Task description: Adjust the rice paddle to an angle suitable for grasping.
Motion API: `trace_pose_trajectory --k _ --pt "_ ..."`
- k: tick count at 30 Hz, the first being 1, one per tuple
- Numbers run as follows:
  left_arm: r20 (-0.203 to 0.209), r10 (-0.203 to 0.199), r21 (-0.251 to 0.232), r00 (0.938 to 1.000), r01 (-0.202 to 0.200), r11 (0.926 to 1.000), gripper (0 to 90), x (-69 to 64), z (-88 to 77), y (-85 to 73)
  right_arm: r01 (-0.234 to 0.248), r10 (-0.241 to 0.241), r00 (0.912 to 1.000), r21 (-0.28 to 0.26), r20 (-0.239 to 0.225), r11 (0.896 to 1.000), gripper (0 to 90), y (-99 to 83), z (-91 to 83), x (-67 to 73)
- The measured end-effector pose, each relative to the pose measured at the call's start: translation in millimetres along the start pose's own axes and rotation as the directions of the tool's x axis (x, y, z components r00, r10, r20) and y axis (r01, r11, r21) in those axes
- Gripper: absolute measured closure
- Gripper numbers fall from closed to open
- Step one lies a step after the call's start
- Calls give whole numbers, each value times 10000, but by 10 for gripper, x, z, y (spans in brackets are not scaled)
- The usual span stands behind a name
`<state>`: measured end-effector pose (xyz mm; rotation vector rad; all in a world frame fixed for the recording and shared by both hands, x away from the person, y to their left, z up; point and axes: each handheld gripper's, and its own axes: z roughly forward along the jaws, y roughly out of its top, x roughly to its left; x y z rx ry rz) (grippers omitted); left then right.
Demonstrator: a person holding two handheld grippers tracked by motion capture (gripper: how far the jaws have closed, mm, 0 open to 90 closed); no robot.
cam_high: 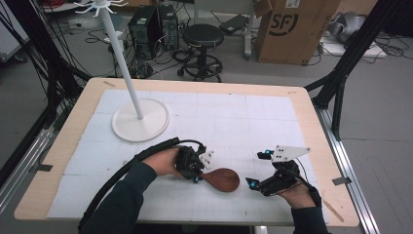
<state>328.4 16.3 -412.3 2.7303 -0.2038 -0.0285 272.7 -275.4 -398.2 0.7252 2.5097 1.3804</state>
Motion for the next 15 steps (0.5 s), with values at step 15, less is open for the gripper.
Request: trace_pose_trajectory --k 15 --pt "88 -233 -74 9997 234 9997 648 10 -43 -37 -24 24 10000 20 -27 10000 2 -1 2 6"
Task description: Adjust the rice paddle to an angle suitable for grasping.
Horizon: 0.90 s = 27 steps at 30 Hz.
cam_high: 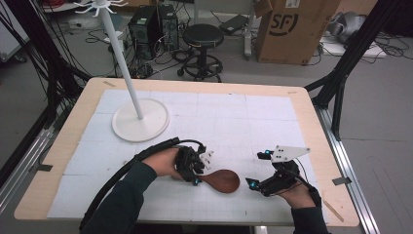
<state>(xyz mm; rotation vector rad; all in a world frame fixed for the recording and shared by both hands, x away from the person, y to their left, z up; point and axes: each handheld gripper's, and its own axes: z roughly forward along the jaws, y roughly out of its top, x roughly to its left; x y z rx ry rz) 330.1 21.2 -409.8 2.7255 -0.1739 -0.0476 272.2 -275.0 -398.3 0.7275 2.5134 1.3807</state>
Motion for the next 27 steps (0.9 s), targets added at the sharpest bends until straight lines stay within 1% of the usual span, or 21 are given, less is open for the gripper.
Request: trace_pose_trajectory --k 2,5,6,9,12,14,15,17,21,23,25,26,27 --pt "-64 -119 -194 9999 118 9997 647 3 -83 -49 30 -30 10000 -12 2 10000 2 -3 -2 -4" --pt "-229 -347 -281 9991 340 9990 649 -2 -224 -163 -5 5 10000 -6 21 10000 2 -12 -9 -9" --pt "-267 -474 -314 9985 466 9984 649 -10 -280 -221 -12 12 10000 0 29 10000 2 -14 -11 -10" --pt "-414 -689 -408 9968 672 9969 652 -41 -390 -373 -14 14 10000 -16 57 10000 2 -14 -14 -10" --pt "-484 -930 -537 9945 904 9945 655 -74 -462 -524 1 -1 10000 -2 48 10000 2 -9 -11 -7" --pt "-559 -1181 -634 9914 1145 9914 660 -101 -514 -642 9 -9 10000 0 63 10000 2 -4 -4 -3" --pt "-591 -1180 -601 9913 1145 9916 664 -105 -527 -678 10 -10 10000 8 43 10000 2 0 -1 -1" --pt "-653 -1391 -465 9881 1362 9896 670 -134 -538 -775 -7 7 10000 32 29 10000 2 5 2 -1" --pt "-755 -1452 -40 9865 1453 9894 696 -151 -501 -883 26 -26 10000 13 63 10000 2 11 11 -5" --pt "-751 -1492 154 9860 1508 9884 724 -156 -471 -902 36 -37 10000 30 61 10000 2 12 11 -7" --pt "-744 -1396 411 9874 1429 9889 762 -150 -443 -903 33 -34 10000 30 67 10000 2 13 11 -8" --pt "-704 -1457 508 9868 1494 9875 785 -152 -427 -901 35 -35 10000 23 50 10000 2 13 11 -9" --pt "-685 -1432 609 9873 1474 9872 802 -147 -411 -899 21 -21 10000 31 52 10000 2 13 9 -8"
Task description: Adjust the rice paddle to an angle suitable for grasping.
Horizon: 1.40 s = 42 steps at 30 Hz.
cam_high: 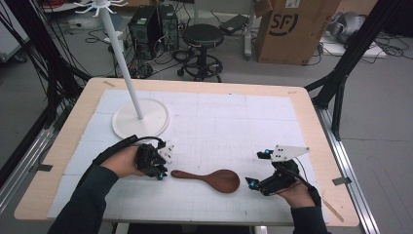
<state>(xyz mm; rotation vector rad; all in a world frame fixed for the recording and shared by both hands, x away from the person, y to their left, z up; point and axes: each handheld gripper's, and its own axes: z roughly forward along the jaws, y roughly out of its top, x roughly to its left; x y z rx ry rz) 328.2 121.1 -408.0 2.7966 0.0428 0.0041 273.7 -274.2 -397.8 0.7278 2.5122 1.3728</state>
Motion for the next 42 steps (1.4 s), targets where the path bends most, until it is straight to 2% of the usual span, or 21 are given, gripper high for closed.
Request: trace_pose_trajectory --k 3,7,9,11,14,26,30,34,36,42 --pt "100 -30 200 9999 28 9998 848 3 41 7 -34 34 10000 -28 3 10000 2 -2 -6 0" --pt "53 -61 188 10000 60 9998 897 3 51 25 -40 40 10000 -37 37 10000 2 -9 -20 -2" --pt "59 -121 180 9999 120 9998 898 0 51 30 -16 16 10000 -43 52 10000 2 -11 -23 -4" --pt "29 18 152 10000 -19 9999 898 9 55 44 -27 27 10000 -44 59 10000 2 -8 -24 0" --pt "78 -98 108 9999 97 9999 899 0 67 71 -11 12 10000 -52 42 10000 2 -4 -23 -1" --pt "83 22 291 10000 -25 9996 899 38 118 234 -4 4 10000 -93 20 10000 2 4 -23 -6" --pt "115 -93 373 9999 89 9993 899 72 83 208 -29 29 10000 -98 13 9999 2 -2 -42 -5" --pt "-248 -389 366 9989 398 9985 899 136 11 134 -65 65 10000 -115 44 9999 2 -12 -48 -14" --pt "-291 -460 333 9985 470 9983 899 153 1 129 -40 40 10000 -89 44 10000 2 -13 -44 -12" --pt "-332 -169 775 9993 194 9968 899 154 64 203 -24 24 10000 -108 57 9999 2 -6 -39 -8"
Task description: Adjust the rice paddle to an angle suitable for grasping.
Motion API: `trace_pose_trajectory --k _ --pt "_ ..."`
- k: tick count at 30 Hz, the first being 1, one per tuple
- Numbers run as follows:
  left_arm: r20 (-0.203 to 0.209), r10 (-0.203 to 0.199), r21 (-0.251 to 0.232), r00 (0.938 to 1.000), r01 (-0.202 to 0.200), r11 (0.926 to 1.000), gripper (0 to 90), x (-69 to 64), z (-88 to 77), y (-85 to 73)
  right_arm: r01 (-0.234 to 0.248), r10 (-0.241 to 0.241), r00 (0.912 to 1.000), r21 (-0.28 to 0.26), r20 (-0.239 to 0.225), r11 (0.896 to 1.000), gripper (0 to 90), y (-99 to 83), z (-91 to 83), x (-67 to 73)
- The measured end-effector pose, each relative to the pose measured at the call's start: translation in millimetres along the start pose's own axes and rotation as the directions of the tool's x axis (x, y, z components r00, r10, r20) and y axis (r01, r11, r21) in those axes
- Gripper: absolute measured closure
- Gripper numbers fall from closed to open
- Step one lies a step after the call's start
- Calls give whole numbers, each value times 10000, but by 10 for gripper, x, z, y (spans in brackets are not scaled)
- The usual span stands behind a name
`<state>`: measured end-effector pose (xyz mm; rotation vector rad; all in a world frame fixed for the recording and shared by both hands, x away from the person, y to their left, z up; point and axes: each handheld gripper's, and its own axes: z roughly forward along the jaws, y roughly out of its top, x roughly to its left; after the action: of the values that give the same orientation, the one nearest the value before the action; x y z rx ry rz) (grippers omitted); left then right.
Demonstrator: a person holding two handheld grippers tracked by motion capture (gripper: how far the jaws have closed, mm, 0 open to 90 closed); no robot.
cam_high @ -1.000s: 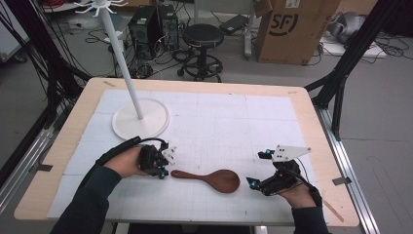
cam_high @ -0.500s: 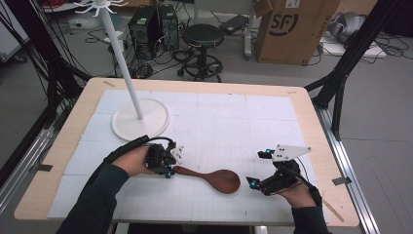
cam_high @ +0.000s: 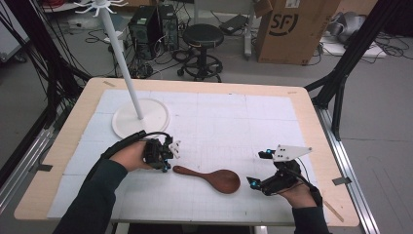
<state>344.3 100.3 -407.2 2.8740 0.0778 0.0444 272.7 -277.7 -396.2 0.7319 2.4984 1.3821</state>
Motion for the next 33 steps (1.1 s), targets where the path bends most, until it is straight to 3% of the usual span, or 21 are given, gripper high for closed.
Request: trace_pose_trajectory --k 9,33 --pt "-127 481 574 9988 -473 9972 899 -12 21 114 -31 31 10000 -15 -6 10000 2 0 -5 0" --pt "-14 867 528 9962 -865 9948 898 -24 94 386 0 0 10000 -21 0 10000 2 2 -22 0"
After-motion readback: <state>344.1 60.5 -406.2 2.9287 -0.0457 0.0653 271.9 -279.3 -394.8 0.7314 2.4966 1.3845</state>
